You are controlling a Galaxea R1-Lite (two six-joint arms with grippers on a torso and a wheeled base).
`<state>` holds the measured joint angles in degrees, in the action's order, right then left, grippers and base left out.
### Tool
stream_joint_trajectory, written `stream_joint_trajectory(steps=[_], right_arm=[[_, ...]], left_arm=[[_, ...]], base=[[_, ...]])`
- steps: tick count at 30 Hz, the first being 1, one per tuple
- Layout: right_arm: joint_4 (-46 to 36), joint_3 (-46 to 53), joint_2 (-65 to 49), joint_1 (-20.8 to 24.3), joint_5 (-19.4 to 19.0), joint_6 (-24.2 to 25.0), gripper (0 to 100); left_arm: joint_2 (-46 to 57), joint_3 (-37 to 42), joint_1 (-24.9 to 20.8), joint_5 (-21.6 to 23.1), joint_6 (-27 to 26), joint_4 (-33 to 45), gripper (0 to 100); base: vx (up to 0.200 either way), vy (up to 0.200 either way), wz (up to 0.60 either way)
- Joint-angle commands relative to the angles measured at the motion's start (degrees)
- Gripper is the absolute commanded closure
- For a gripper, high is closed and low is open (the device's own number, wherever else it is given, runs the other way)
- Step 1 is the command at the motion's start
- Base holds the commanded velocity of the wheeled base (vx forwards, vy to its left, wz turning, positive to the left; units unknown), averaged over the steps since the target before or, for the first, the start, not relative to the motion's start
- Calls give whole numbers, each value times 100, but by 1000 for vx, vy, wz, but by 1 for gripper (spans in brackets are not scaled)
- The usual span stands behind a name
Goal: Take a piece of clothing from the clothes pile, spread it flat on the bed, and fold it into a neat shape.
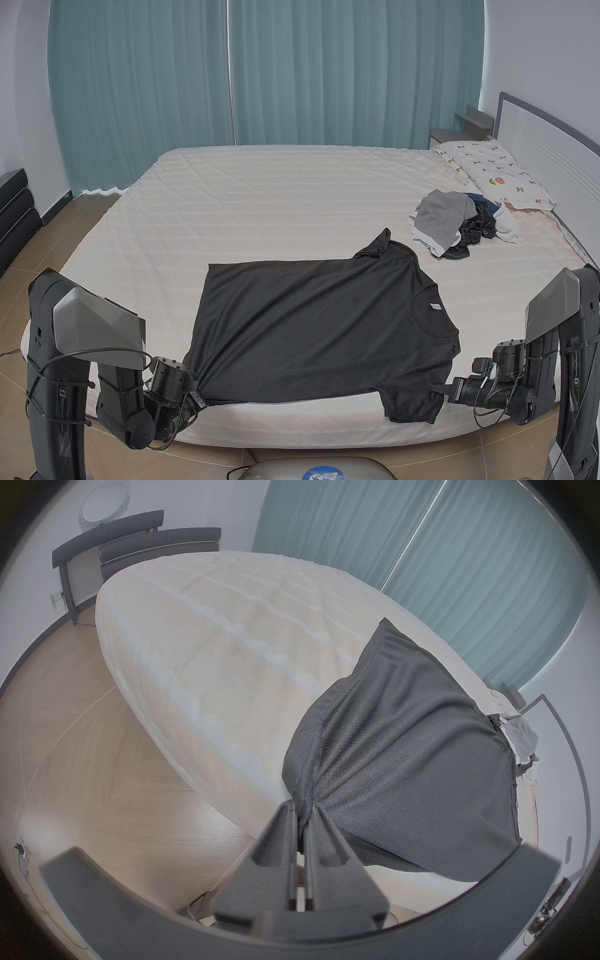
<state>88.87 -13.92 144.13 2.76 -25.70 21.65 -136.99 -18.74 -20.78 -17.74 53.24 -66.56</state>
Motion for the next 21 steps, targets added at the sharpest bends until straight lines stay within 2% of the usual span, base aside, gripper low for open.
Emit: stream_joint_trajectory(steps=[1, 7, 8, 13, 17, 21], right_arm=[[78, 91, -43, -117, -5, -3, 100], [78, 170, -69, -240, -23, -47, 100], [78, 170, -69, -240, -23, -47, 100], [87, 206, -78, -240, -23, -47, 100], [78, 311, -227, -319, -32, -3, 100], [78, 381, -315, -434, -58, 6, 100]], left_arm=[[23, 54, 13, -10, -15, 3, 100], [84, 160, 4, -28, -94, -6, 100], [93, 186, -5, -28, -129, -6, 0], [119, 371, 22, -28, -367, -279, 0], [251, 810, 268, 7, -709, -1149, 0], [225, 863, 453, 95, -762, -1623, 0]], base=[[0, 0, 0], [0, 0, 0], [0, 0, 0], [0, 0, 0], [0, 0, 0], [0, 0, 0]])
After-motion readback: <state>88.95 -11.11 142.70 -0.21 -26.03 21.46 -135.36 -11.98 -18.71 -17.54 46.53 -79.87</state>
